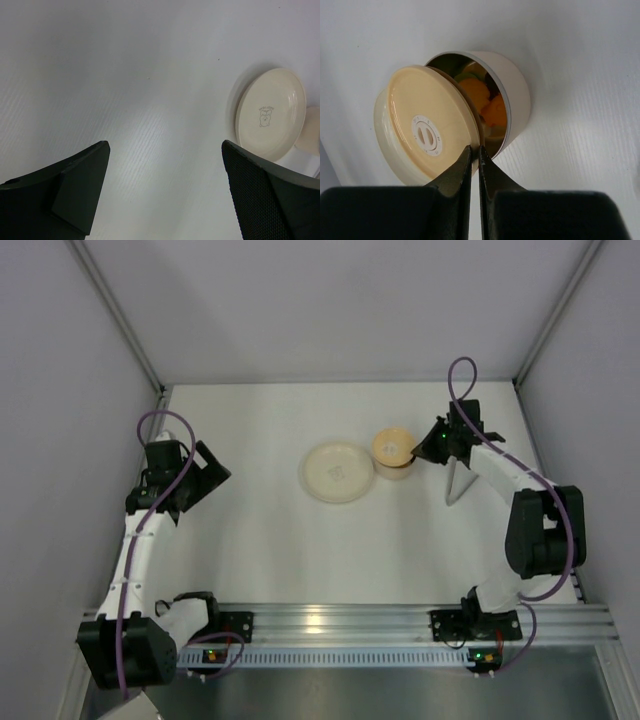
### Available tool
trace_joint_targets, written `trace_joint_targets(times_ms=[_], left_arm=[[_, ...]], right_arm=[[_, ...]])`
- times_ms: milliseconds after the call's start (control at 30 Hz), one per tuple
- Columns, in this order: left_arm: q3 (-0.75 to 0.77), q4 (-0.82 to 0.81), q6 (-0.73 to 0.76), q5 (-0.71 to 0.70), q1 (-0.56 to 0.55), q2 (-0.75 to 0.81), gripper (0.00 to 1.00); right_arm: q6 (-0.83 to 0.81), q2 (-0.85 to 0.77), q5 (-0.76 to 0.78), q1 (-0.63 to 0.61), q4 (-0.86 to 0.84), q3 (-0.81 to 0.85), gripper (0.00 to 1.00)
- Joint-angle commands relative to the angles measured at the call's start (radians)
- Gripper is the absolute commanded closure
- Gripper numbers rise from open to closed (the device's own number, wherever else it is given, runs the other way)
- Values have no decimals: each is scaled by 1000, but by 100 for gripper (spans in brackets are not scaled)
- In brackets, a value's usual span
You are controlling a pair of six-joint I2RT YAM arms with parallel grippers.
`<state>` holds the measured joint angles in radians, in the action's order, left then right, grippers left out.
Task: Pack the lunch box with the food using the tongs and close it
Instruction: Close the box lid on the packing box.
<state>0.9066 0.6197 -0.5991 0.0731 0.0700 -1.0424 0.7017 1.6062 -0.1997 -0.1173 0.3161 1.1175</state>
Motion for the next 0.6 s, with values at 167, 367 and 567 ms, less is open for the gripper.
trace_joint_targets(times_ms=[167,367,567], left_arm=[[5,-44,15,-13,-9,5,2],[5,-43,15,-18,-4,5,1],[5,-43,15,-18,-4,4,2]], right_arm=[[-18,41,45,33,-74,73,100],[-28,84,40,39,-69,87,100],[-31,109,28,39,-74,93,100]])
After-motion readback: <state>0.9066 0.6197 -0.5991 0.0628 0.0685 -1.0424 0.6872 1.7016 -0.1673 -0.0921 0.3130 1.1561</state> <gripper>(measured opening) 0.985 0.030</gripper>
